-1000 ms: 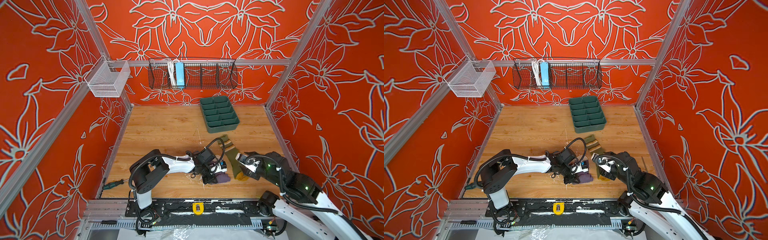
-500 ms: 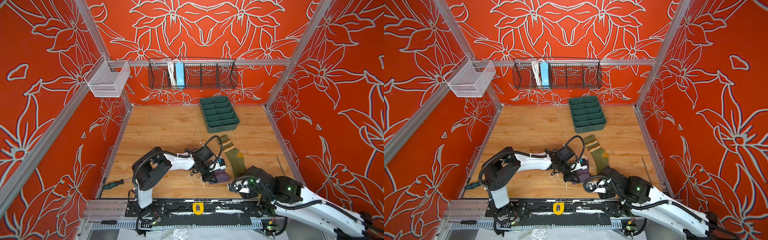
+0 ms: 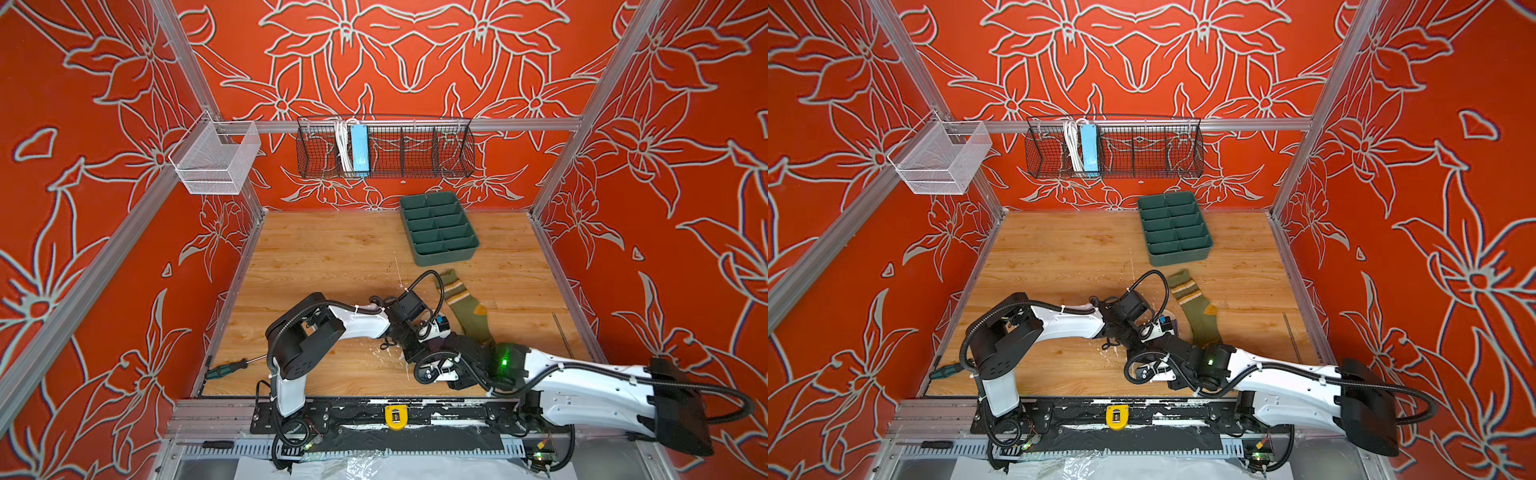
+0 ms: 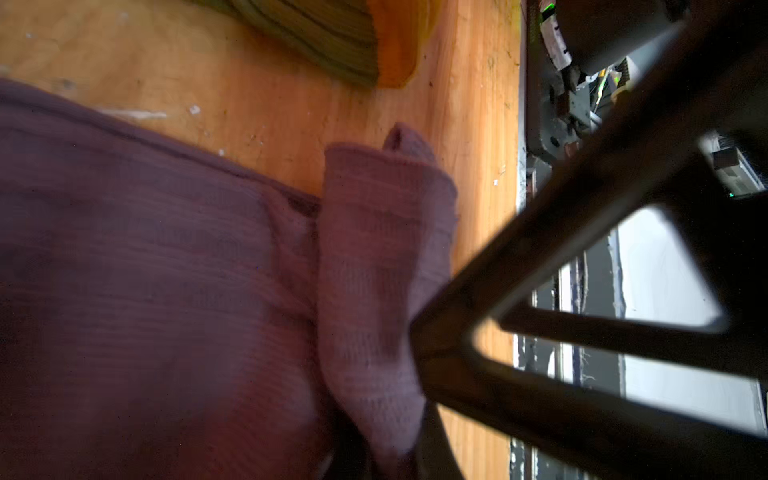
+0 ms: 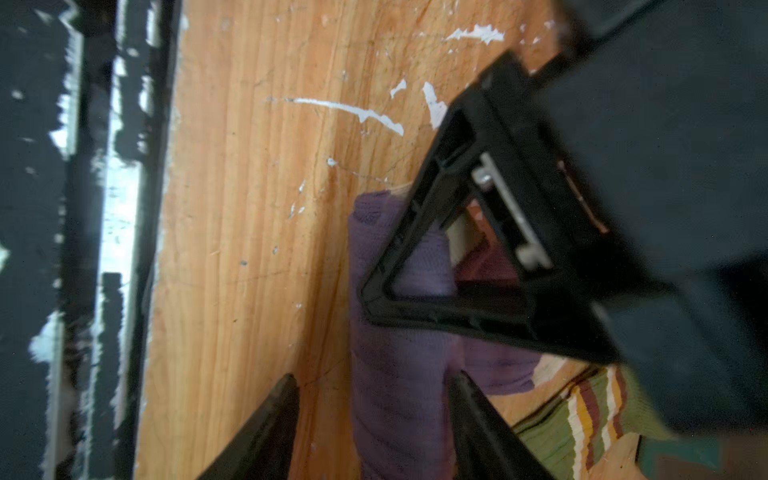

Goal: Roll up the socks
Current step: 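Lower the right gripper and grasp the purple roll beside the left gripper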

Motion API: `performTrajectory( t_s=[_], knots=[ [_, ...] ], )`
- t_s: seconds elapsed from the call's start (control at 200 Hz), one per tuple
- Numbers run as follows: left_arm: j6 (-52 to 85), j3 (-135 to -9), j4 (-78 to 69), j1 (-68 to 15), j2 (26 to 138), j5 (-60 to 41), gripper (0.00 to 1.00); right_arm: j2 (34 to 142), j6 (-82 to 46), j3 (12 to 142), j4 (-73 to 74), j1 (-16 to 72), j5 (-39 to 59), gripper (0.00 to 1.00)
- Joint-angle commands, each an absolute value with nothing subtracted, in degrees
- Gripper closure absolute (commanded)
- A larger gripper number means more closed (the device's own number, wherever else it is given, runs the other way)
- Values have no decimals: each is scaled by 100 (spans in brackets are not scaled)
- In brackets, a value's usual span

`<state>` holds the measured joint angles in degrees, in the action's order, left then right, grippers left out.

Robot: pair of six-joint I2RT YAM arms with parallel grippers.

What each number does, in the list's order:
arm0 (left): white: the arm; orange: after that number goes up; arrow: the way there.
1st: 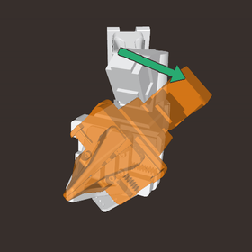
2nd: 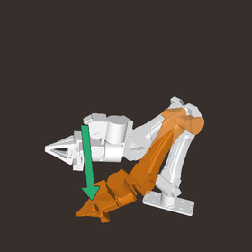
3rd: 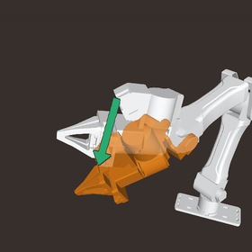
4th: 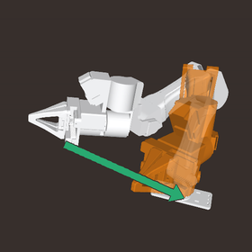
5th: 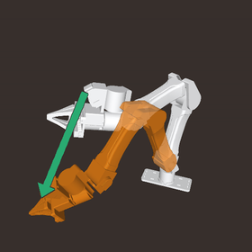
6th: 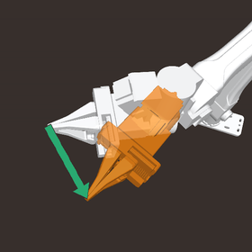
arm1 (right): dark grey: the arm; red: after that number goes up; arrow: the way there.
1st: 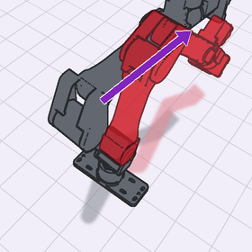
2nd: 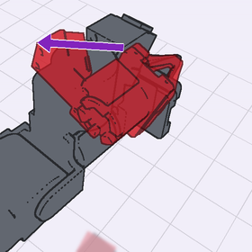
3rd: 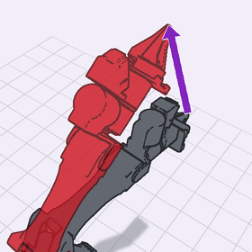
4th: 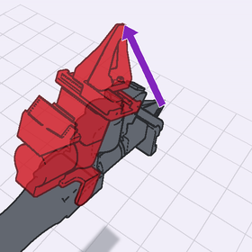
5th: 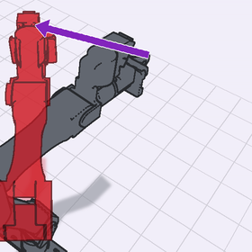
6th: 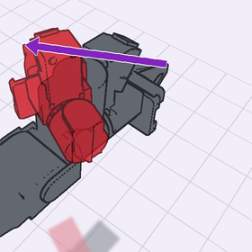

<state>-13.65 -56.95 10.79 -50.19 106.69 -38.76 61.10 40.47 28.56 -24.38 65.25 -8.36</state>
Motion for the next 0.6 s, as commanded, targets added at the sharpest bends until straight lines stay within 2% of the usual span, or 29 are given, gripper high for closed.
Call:
performTrajectory(
  t_s=[0.0, 0.105, 0.175, 0.255, 0.36, 0.405, 0.596],
  knots=[
    [-1347, -5308, 1707, -5054, 11041, -3346, 100, 6386, 4147, 2625, -1757, 6539, -1112, 45],
    [-1303, -5200, 1560, -5054, 10970, -3447, 100, 6710, 4113, 2574, -1671, 6539, -1077, 52],
    [-1340, -5180, 1579, -5054, 10934, -3454, 100, 6924, 4059, 2646, -1768, 6538, -1065, 62],
    [-1386, -5144, 1582, -5054, 10851, -3426, 100, 7088, 3989, 2719, -1867, 6538, -1009, 80],
    [-1415, -5048, 1513, -5054, 10629, -3322, 100, 7213, 3913, 2770, -2015, 6534, -889, 97],
    [-1402, -5008, 1471, -5054, 10485, -3258, 88, 7227, 3895, 2786, -2066, 6531, -864, 100],
    [-1310, -4630, 1163, -5054, 9469, -3072, 48, 7225, 3832, 2876, -2394, 6532, -747, 100]
  ],
)
